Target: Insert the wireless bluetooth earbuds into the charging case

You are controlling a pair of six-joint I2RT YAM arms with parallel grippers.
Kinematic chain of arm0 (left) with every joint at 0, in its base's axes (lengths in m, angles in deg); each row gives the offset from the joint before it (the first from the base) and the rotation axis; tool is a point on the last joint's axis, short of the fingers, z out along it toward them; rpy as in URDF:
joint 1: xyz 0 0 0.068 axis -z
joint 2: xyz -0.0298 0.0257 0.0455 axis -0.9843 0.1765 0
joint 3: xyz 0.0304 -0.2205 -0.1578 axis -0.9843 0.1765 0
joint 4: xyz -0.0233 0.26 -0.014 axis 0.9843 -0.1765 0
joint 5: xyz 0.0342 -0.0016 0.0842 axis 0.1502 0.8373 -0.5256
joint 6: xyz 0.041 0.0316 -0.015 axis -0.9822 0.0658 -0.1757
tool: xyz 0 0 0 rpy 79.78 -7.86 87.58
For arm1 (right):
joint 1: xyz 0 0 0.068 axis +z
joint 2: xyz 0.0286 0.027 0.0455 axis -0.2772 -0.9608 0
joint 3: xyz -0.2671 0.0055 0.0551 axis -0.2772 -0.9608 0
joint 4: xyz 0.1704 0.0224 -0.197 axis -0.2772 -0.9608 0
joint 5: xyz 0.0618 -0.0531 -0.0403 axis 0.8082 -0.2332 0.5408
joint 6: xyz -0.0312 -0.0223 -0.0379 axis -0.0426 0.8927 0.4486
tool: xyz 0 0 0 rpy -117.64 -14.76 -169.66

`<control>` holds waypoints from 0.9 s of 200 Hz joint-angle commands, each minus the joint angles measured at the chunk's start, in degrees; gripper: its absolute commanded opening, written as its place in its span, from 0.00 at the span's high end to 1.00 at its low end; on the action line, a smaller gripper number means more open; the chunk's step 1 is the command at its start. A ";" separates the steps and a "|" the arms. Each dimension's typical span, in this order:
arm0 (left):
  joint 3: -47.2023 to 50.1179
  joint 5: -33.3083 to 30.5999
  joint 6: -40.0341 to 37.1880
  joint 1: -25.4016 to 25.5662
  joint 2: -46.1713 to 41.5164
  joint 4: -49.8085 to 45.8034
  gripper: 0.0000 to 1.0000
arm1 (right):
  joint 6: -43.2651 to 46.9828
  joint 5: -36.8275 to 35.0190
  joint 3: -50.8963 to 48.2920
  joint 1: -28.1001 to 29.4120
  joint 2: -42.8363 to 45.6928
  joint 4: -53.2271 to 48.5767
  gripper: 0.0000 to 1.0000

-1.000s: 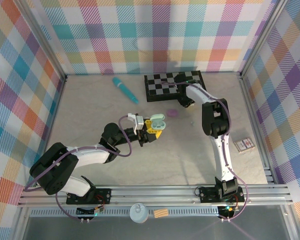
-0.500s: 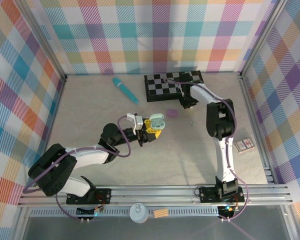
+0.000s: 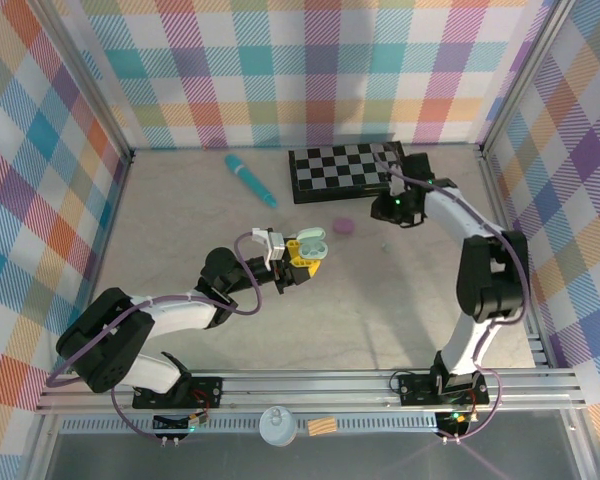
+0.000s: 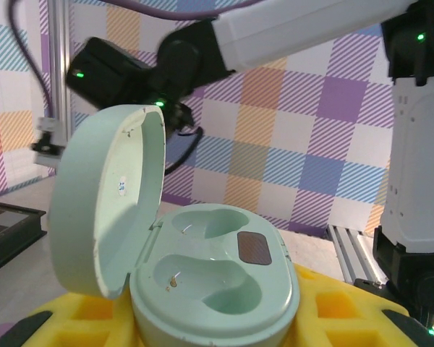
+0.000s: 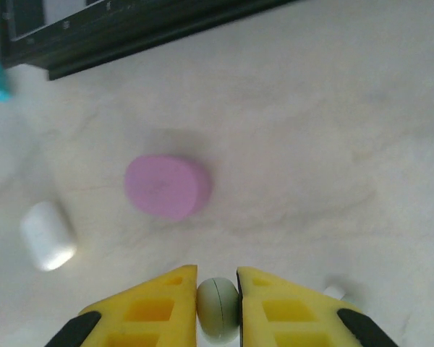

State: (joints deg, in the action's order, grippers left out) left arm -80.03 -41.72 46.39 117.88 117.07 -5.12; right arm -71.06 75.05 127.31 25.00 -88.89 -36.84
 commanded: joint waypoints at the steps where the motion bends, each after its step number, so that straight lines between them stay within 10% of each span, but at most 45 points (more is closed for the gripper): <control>1: 0.55 0.11 -1.35 -0.64 -1.04 1.51 0.68 | -10.80 15.87 -5.74 -1.64 3.34 8.33 0.81; 180: 1.48 0.14 -1.73 -0.95 -1.99 1.31 0.68 | -45.15 36.70 -20.60 -5.35 6.44 31.51 0.82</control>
State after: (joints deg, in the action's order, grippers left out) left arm -78.91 -41.70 45.75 117.50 117.07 -5.06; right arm -112.15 108.88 107.53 20.17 -81.76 -7.40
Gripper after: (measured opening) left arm 0.358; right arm 0.186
